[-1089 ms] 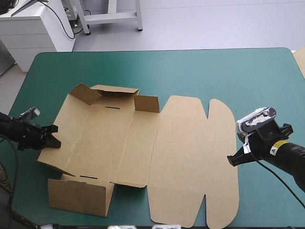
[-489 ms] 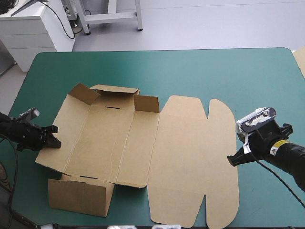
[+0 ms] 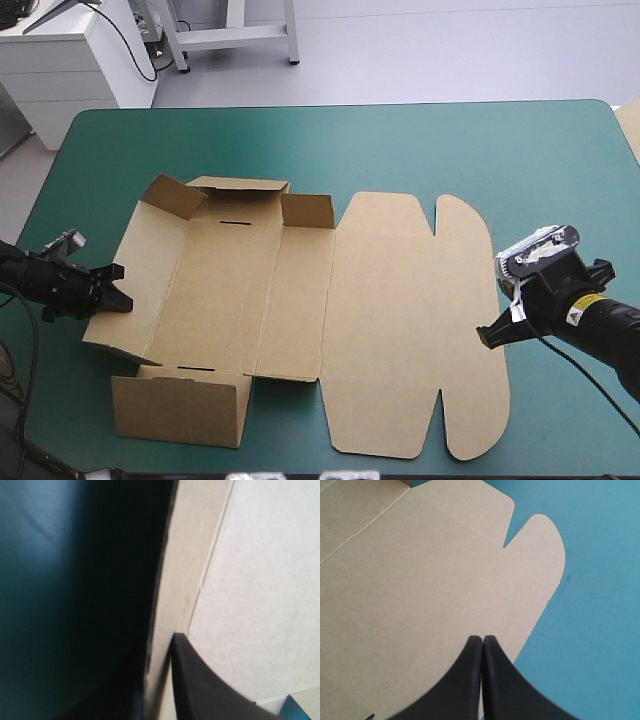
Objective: Fold the box
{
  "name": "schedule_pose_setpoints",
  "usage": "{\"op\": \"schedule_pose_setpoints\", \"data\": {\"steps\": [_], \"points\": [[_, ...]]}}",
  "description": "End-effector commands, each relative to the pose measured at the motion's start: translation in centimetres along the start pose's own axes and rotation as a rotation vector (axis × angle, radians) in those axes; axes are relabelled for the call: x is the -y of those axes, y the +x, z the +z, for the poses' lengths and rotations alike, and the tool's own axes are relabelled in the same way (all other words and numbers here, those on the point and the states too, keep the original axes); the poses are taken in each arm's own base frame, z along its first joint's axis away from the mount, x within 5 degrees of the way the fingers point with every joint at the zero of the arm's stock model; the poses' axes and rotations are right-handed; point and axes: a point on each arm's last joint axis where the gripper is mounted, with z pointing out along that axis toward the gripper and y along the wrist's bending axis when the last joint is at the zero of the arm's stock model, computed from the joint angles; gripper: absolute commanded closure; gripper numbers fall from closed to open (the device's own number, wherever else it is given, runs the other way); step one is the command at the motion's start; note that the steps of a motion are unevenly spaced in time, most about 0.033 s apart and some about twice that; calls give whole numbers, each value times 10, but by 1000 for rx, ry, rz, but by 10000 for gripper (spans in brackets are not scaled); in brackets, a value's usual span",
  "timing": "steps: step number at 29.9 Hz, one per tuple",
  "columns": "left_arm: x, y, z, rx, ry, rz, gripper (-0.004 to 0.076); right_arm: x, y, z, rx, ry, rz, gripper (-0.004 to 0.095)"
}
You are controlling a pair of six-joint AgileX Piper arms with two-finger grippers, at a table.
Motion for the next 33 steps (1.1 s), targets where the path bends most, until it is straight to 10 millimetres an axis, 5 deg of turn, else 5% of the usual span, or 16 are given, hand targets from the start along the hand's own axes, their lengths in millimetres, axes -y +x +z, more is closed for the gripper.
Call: {"op": "schedule_pose_setpoints", "data": {"steps": [1,10,16,23,33], "points": [[11,6,-6,-35,29,8,728,3,-11,-7,84,27,-4,929],[22,-1,-7,51,146,111,729,3,-11,-7,84,27,-4,929],[46,-7,-31,207,212,221,729,3,-11,-7,90,29,-4,929],[114,-10,-72,307,127,490,727,5,-17,-8,153,50,-5,929],[228,-6,-92,356,-76,997,728,7,-22,-9,208,70,-7,929]]}}
